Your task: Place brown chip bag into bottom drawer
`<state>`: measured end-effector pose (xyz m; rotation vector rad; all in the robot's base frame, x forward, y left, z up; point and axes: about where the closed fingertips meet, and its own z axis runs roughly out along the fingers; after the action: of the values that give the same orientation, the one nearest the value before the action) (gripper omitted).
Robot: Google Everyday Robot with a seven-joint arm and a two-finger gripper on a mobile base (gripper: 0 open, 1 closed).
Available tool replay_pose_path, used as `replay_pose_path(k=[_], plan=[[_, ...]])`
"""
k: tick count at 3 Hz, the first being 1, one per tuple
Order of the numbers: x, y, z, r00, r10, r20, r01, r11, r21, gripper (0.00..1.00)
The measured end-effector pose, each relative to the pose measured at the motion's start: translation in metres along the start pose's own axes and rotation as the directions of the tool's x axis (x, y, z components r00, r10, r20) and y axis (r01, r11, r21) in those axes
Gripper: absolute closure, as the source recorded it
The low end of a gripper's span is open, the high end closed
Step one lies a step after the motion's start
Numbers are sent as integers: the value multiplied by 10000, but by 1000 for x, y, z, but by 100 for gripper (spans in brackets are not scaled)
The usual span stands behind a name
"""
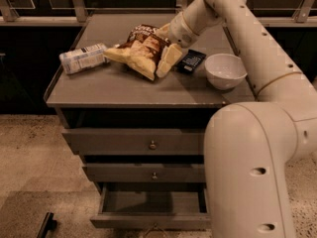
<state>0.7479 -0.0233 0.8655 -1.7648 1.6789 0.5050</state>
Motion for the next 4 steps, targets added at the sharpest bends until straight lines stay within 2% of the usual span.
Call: replay_pose_path(k=[1,2,4], plan=[[10,9,25,9997,242,1,-242,9991,-353,0],[10,9,25,9997,242,1,-242,9991,-354,19],[10,9,25,9997,242,2,-242,9991,-354,66]])
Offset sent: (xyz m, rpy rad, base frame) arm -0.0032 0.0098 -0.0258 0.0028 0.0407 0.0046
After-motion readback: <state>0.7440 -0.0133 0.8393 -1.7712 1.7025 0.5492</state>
